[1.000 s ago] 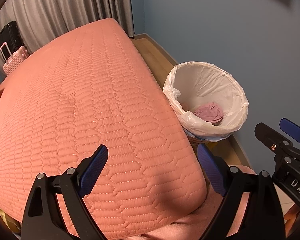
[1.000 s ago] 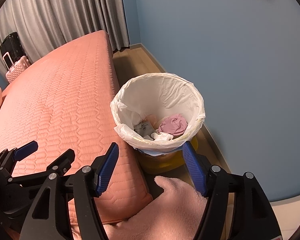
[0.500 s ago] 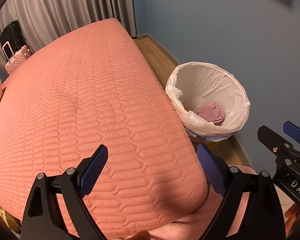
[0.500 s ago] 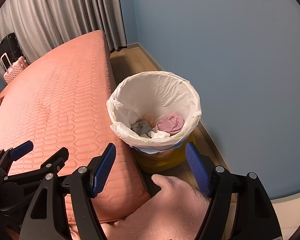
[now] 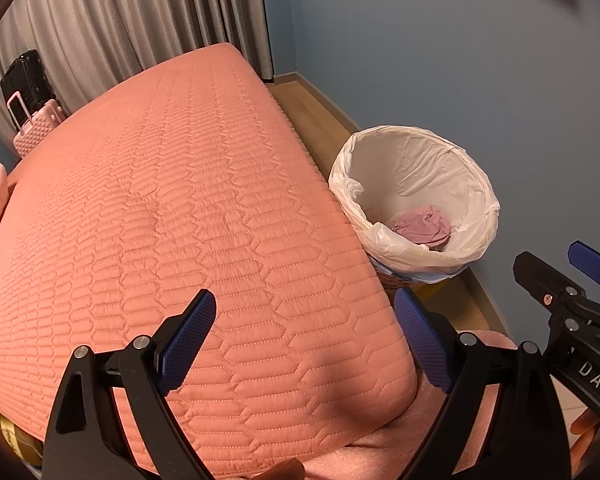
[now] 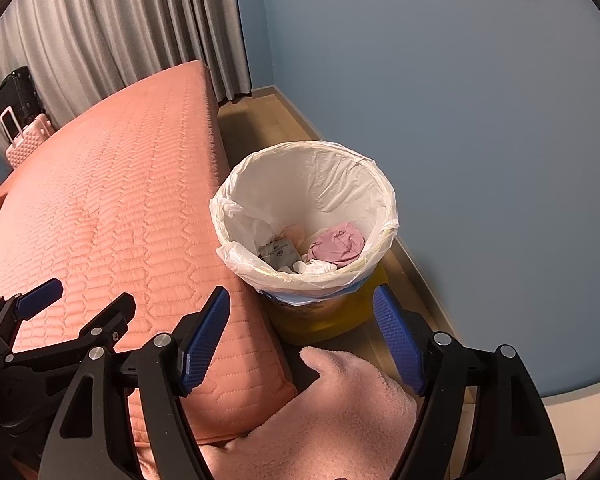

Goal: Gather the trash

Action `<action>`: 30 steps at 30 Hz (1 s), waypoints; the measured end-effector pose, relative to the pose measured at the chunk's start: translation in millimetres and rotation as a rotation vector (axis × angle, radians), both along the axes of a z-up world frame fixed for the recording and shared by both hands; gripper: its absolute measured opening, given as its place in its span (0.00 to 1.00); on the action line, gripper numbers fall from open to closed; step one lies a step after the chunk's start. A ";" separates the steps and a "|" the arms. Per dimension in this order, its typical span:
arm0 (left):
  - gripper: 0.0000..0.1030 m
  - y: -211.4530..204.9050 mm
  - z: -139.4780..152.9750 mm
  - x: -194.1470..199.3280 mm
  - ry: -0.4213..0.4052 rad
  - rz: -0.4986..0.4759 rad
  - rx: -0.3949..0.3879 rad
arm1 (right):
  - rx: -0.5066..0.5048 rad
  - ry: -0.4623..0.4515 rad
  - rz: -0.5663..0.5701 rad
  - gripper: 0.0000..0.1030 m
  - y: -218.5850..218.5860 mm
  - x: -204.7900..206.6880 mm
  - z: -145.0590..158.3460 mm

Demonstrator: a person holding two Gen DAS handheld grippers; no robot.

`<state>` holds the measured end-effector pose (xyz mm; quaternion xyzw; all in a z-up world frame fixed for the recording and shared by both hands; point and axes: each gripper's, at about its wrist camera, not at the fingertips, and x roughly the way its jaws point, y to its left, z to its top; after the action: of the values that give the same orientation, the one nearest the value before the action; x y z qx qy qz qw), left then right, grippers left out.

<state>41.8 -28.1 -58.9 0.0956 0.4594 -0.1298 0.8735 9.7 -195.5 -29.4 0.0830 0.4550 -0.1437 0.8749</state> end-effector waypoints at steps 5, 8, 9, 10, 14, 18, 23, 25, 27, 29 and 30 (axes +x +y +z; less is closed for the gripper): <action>0.84 -0.2 1.8 -2.5 -0.016 0.007 0.011 | 0.002 -0.005 -0.001 0.70 -0.6 -1.3 0.7; 0.84 -0.9 3.0 -3.4 -0.022 0.008 0.017 | 0.004 -0.006 -0.003 0.70 -0.5 -1.6 0.8; 0.84 -1.2 3.0 -3.4 -0.022 0.008 0.020 | 0.004 -0.007 -0.003 0.70 -0.8 -1.7 0.8; 0.84 -1.5 3.0 -3.7 -0.024 0.009 0.023 | 0.003 -0.007 -0.003 0.70 -1.0 -2.0 0.7; 0.84 -2.7 3.1 -4.4 -0.026 0.009 0.030 | 0.005 -0.008 -0.006 0.70 -0.8 -3.0 1.1; 0.84 -4.8 3.2 -5.3 -0.029 0.007 0.035 | 0.006 -0.009 -0.009 0.70 -1.3 -3.7 0.8; 0.84 -5.7 3.4 -5.9 -0.028 0.010 0.039 | 0.008 -0.008 -0.009 0.70 -1.6 -3.6 0.5; 0.84 -6.9 2.6 -5.5 -0.024 0.010 0.041 | 0.008 -0.007 -0.009 0.70 -1.9 -4.0 0.3; 0.84 -6.9 2.0 -4.9 -0.018 0.010 0.041 | 0.011 -0.005 -0.011 0.70 -2.6 -4.3 -0.7; 0.84 -8.4 1.2 -5.2 -0.016 0.012 0.042 | 0.012 -0.003 -0.011 0.70 -3.4 -4.9 -1.4; 0.84 -8.9 0.7 -5.1 -0.015 0.012 0.044 | 0.012 -0.003 -0.012 0.70 -3.3 -5.5 -1.5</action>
<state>36.7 -37.0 -58.2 0.1132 0.4561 -0.1137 0.8753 4.2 -198.8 -31.0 0.0911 0.4541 -0.1460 0.8742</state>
